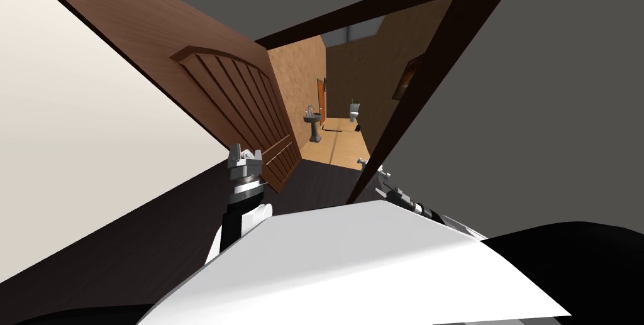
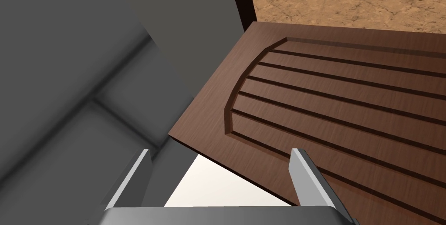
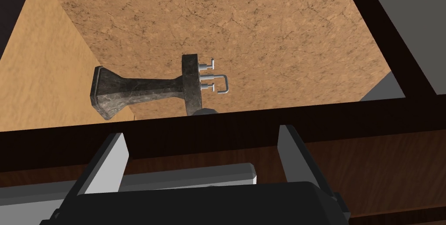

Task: Pull the door open

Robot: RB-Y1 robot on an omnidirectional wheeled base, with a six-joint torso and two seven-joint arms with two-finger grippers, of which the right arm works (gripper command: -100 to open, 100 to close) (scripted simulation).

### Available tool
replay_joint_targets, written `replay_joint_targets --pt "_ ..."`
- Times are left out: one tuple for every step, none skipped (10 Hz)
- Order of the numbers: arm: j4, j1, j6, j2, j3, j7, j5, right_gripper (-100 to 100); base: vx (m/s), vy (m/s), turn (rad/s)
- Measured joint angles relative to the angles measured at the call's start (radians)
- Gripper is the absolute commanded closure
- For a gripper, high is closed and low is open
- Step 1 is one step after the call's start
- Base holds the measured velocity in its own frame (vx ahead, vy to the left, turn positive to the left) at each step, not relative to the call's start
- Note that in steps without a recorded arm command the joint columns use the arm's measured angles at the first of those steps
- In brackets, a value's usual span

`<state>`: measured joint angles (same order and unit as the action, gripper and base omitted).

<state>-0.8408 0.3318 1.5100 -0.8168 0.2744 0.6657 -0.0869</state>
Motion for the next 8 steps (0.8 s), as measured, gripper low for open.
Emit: replay_joint_targets --pt "0.011 0.003 0.014 0.001 -0.003 0.000 -0.003 -100 0.026 -0.009 -0.035" --pt "0.034 0.005 0.035 0.002 -0.006 -0.002 -0.007 -100 0.029 -0.030 -0.059" --pt "0.053 0.008 0.057 0.001 -0.010 -0.001 -0.010 -100 0.033 -0.053 -0.044" --pt "0.071 0.011 0.077 -0.002 -0.015 0.001 -0.013 -100 0.027 -0.067 -0.038" --pt "0.088 0.014 0.096 -0.003 -0.019 0.001 -0.016 -100 0.011 -0.076 -0.048" --pt "0.115 0.013 0.120 -0.006 -0.023 0.003 -0.020 -100 0.024 -0.108 -0.064" --pt "0.121 0.026 0.137 -0.015 -0.031 0.005 -0.021 -100 0.044 -0.136 -0.058" --pt "0.143 0.029 0.158 -0.017 -0.034 0.004 -0.024 -100 -0.031 -0.103 0.012"
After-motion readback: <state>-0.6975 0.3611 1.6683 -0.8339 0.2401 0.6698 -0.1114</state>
